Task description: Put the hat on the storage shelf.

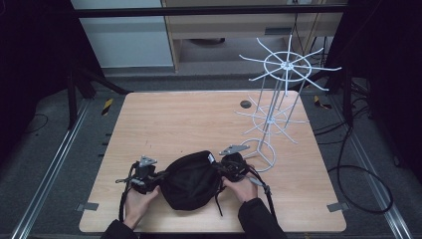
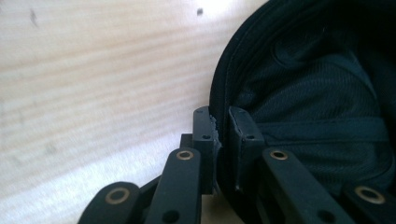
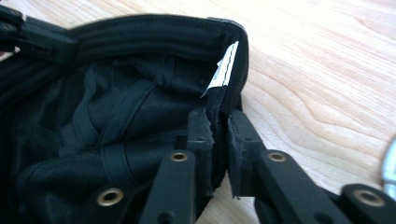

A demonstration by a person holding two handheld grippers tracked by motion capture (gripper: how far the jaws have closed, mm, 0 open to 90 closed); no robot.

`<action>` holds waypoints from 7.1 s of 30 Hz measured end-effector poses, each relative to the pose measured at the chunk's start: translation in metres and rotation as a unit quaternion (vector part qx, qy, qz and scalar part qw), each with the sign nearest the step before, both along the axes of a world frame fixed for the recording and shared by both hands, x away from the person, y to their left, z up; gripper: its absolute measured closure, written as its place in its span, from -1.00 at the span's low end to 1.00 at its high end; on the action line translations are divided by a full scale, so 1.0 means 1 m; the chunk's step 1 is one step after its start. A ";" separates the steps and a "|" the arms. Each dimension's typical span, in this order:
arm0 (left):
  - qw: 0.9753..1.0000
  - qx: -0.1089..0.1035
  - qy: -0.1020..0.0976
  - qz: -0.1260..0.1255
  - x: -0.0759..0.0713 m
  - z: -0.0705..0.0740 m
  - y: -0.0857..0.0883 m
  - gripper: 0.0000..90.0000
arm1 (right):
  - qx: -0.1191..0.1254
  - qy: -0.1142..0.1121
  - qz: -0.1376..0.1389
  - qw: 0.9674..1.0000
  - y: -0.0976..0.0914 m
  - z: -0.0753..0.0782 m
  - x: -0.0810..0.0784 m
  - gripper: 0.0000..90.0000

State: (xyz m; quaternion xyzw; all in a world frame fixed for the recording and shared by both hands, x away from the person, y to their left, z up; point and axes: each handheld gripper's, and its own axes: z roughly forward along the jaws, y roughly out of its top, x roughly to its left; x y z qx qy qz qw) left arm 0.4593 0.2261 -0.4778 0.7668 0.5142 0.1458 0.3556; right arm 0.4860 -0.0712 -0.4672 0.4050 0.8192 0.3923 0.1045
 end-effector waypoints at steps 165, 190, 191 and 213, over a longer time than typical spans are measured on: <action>0.983 -0.027 -0.168 0.065 -0.047 0.056 0.077 -0.14 | -0.038 -0.137 0.122 0.982 0.113 0.068 -0.039 0.90; 0.974 -0.049 -0.183 0.123 -0.044 0.059 0.114 -0.10 | -0.089 -0.123 0.190 0.970 0.192 0.018 -0.030 0.71; 0.974 -0.051 -0.184 0.123 -0.044 0.060 0.115 -0.10 | -0.075 -0.120 0.191 0.971 0.190 0.018 -0.030 0.66; 0.991 -0.029 -0.130 0.003 -0.022 0.057 0.051 -0.13 | 0.045 -0.157 0.015 0.986 -0.021 0.052 -0.055 0.11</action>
